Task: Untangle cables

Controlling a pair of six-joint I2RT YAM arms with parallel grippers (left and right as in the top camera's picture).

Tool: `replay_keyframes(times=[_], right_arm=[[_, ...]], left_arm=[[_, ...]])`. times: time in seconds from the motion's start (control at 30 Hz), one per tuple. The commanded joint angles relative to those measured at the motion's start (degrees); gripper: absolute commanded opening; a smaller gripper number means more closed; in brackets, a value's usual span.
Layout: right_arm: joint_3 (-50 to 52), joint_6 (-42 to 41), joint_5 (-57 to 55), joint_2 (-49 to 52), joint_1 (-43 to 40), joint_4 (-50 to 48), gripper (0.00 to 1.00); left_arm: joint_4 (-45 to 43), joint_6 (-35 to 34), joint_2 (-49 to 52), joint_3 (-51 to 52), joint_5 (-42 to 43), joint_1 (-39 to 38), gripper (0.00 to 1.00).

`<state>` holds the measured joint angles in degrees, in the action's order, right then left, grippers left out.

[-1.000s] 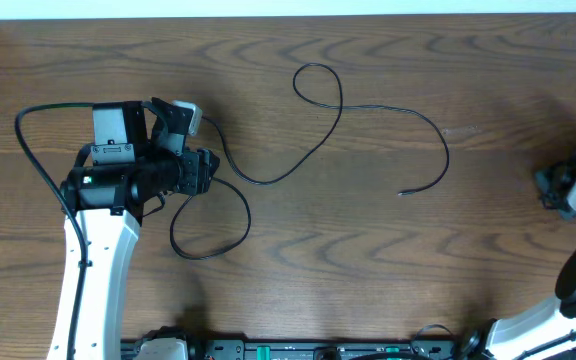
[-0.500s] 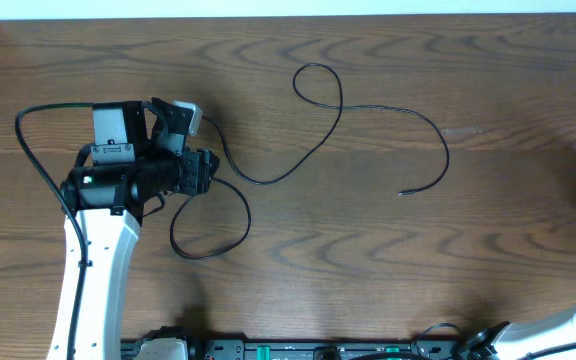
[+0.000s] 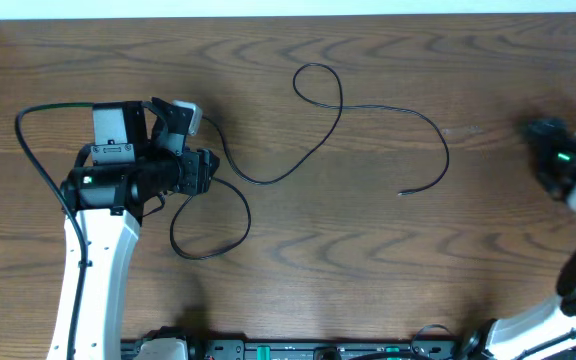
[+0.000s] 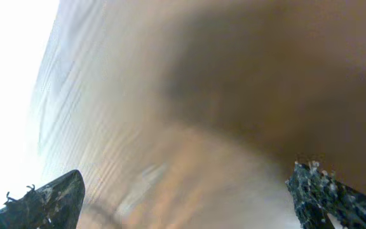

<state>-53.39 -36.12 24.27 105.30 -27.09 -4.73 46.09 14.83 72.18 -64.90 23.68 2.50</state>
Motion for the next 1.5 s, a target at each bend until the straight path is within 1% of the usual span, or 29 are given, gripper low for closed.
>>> replay_keyframes(times=[0.0,0.1,0.3,0.5,0.53,0.73,0.77,0.8,0.87,0.93,1.03,1.17,1.27,1.33,1.4,1.47], right_arm=[[0.24,13.11,3.1,0.37,9.05,-0.22,0.99],[0.24,24.7,3.1,0.37,14.56,1.62,0.99],[0.24,41.09,3.13,0.37,22.34,7.15,0.99],[0.24,47.91,4.39,0.37,30.58,13.4,0.99],[0.24,50.99,6.27,0.37,34.42,14.91,0.99],[-0.11,57.72,7.82,0.37,45.94,15.98,0.99],[-0.26,59.04,7.8,0.37,48.06,15.91,0.99],[-0.42,60.0,7.82,0.35,49.68,15.91,0.99],[-0.96,60.65,7.58,0.37,53.13,15.89,0.99],[-1.27,60.65,6.56,0.37,55.63,15.45,0.99],[-1.36,60.61,4.96,0.37,58.49,13.73,0.99],[-1.49,60.0,4.81,0.37,60.87,9.27,0.99],[-1.49,57.72,4.81,0.37,62.29,2.29,0.99],[-1.49,57.57,4.79,0.48,63.28,-1.81,0.99],[-1.49,57.57,4.79,0.48,64.46,-5.38,0.99],[-1.49,57.55,4.79,0.48,65.33,-6.91,0.99]], left_arm=[[-0.02,-0.52,-0.07,-0.04,0.31,-0.13,0.59],[-0.07,-0.5,-0.07,-0.04,0.31,-0.13,0.59],[-1.03,-0.5,-0.04,-0.04,0.28,-0.13,0.59],[-1.14,-0.55,-0.04,-0.04,0.31,-0.13,0.59],[-1.09,-1.38,-0.04,-0.04,0.31,-0.13,0.6],[-1.2,-2.03,-0.04,-0.04,-0.09,-0.11,0.59],[-1.64,-2.05,-0.04,-0.04,-1.2,-0.11,0.57],[-2.19,-2.27,-0.04,-0.04,-2.89,-0.11,0.54],[-3.91,-5.62,-0.04,-0.04,-8.24,-0.11,0.52],[-5.53,-9.64,-0.04,-0.04,-13.88,-0.07,0.51],[-6.78,-14.05,-0.04,-0.04,-19.21,-0.07,0.51],[-7.26,-15.65,-0.04,-0.04,-19.63,-0.07,0.52],[-6.93,-16.04,-0.04,-0.04,-19.65,-0.07,0.52],[-6.45,-16.74,-0.04,-0.04,-19.63,-0.07,0.56],[-5.86,-17.94,-0.04,-0.04,-19.63,-0.07,0.57],[-5.44,-18.62,-0.04,-0.04,-19.58,-0.07,0.57]])
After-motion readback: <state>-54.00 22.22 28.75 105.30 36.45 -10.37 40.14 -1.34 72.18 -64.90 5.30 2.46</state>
